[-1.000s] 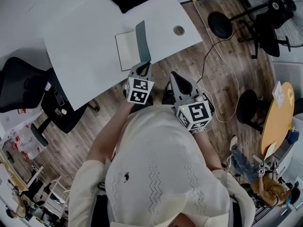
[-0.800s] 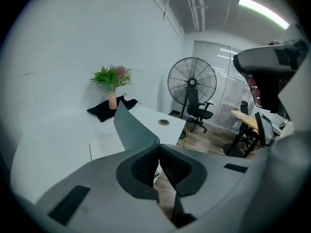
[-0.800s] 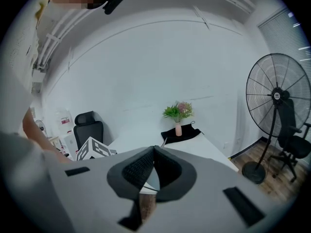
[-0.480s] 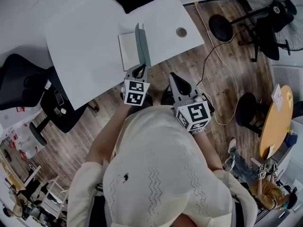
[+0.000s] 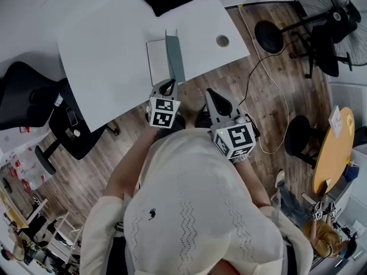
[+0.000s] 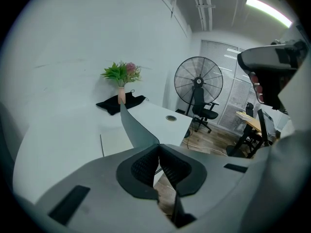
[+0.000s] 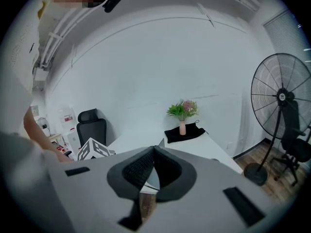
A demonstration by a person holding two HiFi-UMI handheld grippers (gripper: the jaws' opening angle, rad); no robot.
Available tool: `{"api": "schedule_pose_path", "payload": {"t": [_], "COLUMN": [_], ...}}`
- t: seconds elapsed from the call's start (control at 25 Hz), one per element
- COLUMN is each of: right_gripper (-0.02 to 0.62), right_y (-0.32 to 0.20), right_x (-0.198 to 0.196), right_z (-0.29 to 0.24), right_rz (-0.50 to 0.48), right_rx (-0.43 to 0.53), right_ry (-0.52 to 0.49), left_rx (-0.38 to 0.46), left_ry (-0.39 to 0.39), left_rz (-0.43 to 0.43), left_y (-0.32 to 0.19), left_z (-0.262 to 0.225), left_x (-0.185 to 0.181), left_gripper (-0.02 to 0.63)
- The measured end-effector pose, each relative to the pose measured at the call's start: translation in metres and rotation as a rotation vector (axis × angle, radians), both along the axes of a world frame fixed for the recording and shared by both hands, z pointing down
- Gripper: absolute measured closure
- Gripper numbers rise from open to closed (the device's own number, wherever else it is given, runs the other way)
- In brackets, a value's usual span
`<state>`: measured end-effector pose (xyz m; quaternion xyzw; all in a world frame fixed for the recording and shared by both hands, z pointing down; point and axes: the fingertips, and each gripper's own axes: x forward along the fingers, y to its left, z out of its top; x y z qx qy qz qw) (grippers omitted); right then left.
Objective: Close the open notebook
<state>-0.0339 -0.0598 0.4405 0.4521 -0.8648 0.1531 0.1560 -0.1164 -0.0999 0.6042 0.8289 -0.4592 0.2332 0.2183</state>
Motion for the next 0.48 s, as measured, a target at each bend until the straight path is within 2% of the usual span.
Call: {"api": "schedule_pose_path", "payload": {"t": [0.2,0.48], "right_gripper": [0.594,0.594], "right_y": [-0.001,-0.002], "right_x": [0.0,0.0], "right_z": [0.002,0.005], "right_rz": [-0.002,-0.002], "right_rx": [-0.004,-0.01], "right_ry": [-0.003,-0.006], "left_rx": [-0.006,-0.054], "left_ry": [0.0,-0.008], "left_rz": [-0.016,-0.043], "left_y": [0.0,0.005], "left_z": [0.007,0.011], "left_x": [-0.005,-0.017], "left_gripper": [0.589,0.589]}}
